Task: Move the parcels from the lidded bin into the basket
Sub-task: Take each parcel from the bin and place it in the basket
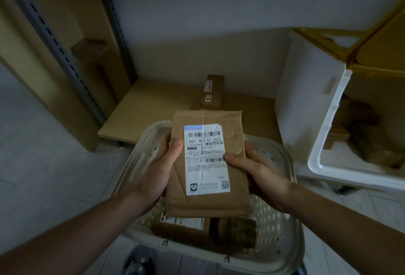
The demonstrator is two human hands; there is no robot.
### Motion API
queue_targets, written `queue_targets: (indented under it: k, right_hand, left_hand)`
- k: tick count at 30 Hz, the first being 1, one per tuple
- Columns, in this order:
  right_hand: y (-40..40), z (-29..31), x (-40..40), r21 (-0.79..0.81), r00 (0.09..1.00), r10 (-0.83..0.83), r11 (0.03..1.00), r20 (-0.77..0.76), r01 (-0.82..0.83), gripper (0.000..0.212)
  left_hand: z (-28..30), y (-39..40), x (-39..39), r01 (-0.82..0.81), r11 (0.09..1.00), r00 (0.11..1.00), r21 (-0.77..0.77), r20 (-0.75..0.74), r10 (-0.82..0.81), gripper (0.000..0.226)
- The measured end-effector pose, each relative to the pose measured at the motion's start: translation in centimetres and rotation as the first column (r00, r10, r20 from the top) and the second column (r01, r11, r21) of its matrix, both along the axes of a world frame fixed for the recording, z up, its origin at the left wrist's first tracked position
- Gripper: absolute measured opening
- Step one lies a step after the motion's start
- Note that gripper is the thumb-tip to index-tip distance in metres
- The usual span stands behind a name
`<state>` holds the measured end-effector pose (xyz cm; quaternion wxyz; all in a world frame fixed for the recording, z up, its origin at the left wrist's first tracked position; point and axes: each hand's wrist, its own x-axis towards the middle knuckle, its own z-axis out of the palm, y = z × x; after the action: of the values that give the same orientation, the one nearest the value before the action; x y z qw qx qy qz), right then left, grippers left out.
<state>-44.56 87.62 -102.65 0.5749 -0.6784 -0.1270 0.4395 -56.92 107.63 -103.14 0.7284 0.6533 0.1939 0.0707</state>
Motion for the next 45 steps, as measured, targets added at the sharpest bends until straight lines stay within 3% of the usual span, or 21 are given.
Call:
queue_targets:
  k: [6,12,18,21,22,24,28,35,40,45]
  right_hand:
    - [0.9,-3.6,-1.3,-0.076,0.987,-0.111,0.992,-0.118,0.103,0.061]
    - [1.9,-5.9,-1.8,-0.181,0.978,-0.158,0.975,-0.139,0.132,0.060]
    - [3.6,-6.9,-1.7,-0.256,0.972,-0.179,0.957,-0.150,0.137,0.062]
    - [4.3,-6.8,-1.9,-0.277,0.979,-0.131,0.957,-0.158,0.084,0.043]
    - [4.6,-6.9,-2.1,-0.277,0.978,-0.120,0.958,-0.168,0.070,0.034]
    - [5.2,-7.4,-2.4,-0.302,0.980,-0.124,0.951,-0.154,0.073,0.034]
    - [6.5,-9.3,-3.3,-0.311,0.986,-0.161,0.940,-0.033,0.143,0.026]
    - [8.2,-10.8,-3.6,-0.319,0.978,-0.162,0.941,-0.128,0.114,0.036]
    - [8.7,-10.8,-3.0,-0.302,0.987,-0.093,0.952,-0.134,0.049,0.031]
    - [8.4,-11.0,-2.8,-0.256,0.990,-0.063,0.966,-0.125,0.029,0.030]
  left_hand:
    - [-2.2,-1.0,0.1,-0.005,0.999,0.990,-0.043,-0.139,-0.001,0.056]
    - [-4.8,-0.7,-0.3,-0.123,0.991,0.937,-0.048,-0.334,0.100,0.049]
    - [-6.5,0.4,0.1,-0.201,0.979,0.897,-0.044,-0.409,0.166,0.043]
    - [-7.2,1.1,0.1,-0.181,0.984,0.879,-0.002,-0.449,0.161,0.038]
    - [-7.5,1.3,0.0,-0.170,0.985,0.875,0.015,-0.457,0.158,0.031]
    - [-7.8,2.0,0.0,-0.122,0.988,0.864,0.093,-0.480,0.152,0.020]
    - [-8.4,3.1,0.6,-0.032,0.952,0.824,0.305,-0.531,0.198,0.032]
    - [-9.6,5.1,1.6,0.047,0.891,0.774,0.451,-0.581,0.253,0.025]
    - [-10.0,5.3,1.7,0.102,0.828,0.773,0.552,-0.568,0.284,0.024]
    - [-10.0,5.4,1.8,0.143,0.730,0.857,0.668,-0.452,0.246,0.057]
